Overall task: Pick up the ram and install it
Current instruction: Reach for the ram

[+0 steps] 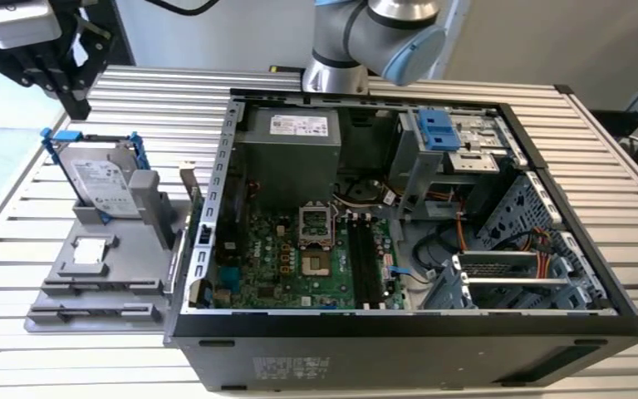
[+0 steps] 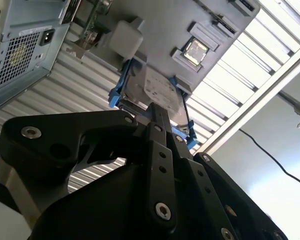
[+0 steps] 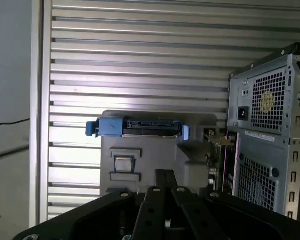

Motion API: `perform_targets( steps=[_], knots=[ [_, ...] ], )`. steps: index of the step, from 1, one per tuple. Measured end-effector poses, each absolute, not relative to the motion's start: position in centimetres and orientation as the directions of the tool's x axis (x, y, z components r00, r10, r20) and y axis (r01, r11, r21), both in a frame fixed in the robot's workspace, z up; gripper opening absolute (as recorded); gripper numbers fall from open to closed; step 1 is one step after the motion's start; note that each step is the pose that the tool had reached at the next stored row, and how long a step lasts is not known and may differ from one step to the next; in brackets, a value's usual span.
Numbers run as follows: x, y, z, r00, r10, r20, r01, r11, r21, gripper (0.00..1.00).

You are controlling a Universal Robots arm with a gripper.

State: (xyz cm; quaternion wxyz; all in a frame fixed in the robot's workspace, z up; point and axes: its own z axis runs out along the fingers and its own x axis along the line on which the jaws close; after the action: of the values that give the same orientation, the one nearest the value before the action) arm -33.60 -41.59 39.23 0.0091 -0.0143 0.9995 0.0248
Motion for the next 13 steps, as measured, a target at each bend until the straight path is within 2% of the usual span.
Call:
perform_targets(
  steps=[13],
  knots=[
    [-34.2, -44.7, 39.2, -1.0, -0.021, -0.019, -0.022, 0.999, 0.049, 0.0]
  ],
)
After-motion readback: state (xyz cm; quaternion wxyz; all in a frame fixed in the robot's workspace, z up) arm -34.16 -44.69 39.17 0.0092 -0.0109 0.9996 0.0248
